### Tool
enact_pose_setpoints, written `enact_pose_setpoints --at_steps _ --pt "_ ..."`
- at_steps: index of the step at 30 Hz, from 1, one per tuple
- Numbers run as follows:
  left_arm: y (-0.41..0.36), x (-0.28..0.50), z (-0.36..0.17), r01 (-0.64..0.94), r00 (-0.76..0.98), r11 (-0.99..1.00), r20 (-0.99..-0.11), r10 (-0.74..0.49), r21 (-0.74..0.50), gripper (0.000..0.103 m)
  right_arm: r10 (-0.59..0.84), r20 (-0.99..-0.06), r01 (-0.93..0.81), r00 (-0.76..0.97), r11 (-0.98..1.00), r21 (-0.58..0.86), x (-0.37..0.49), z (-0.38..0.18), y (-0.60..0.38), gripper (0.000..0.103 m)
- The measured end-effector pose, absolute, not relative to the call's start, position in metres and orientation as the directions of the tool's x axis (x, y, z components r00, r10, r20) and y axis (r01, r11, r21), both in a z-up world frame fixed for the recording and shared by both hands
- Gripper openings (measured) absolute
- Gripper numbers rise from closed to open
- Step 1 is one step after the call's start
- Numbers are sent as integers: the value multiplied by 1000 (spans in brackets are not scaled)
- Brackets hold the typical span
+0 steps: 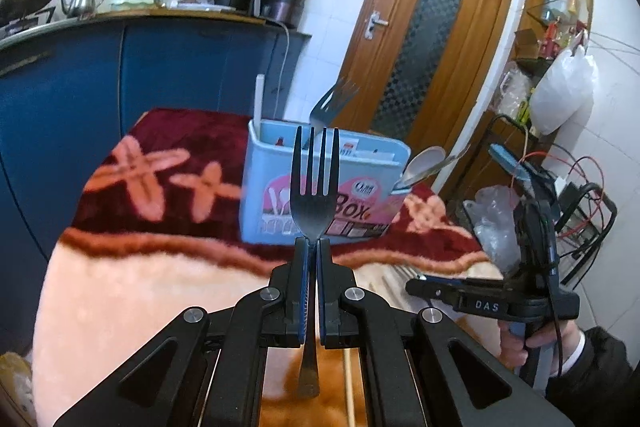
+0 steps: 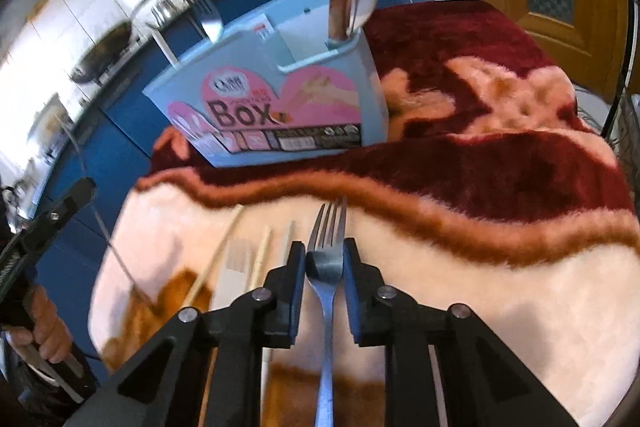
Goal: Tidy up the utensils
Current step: 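Lift the metal fork with the left tool while the right tool grasps a chopstick, then carry the metal fork and chopstick up over the blue caddy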
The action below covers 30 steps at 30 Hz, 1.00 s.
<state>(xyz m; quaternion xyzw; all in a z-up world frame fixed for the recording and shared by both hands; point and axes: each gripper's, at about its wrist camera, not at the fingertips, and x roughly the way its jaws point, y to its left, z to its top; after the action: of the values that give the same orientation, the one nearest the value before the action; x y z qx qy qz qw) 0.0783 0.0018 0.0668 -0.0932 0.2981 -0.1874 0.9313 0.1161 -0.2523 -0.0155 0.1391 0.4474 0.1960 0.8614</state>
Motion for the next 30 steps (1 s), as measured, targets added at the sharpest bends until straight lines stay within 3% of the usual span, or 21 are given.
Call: enact_pose_setpoints --at_steps 1,2,21,30 --pt "2 78 70 293 759 913 -511 -402 -283 3 470 -699 -217 539 879 424 114 -13 -253 20" --pt "2 77 72 292 767 914 -502 -399 -281 3 475 -684 -223 554 876 428 110 -10 -254 3" --pt "-8 124 168 254 912 948 -280 -301 -192 3 457 -558 -251 693 878 407 75 19 -269 4" --pt "-14 172 157 202 939 969 -253 -233 -144 3 414 -500 -259 760 900 352 64 36 -272 3"
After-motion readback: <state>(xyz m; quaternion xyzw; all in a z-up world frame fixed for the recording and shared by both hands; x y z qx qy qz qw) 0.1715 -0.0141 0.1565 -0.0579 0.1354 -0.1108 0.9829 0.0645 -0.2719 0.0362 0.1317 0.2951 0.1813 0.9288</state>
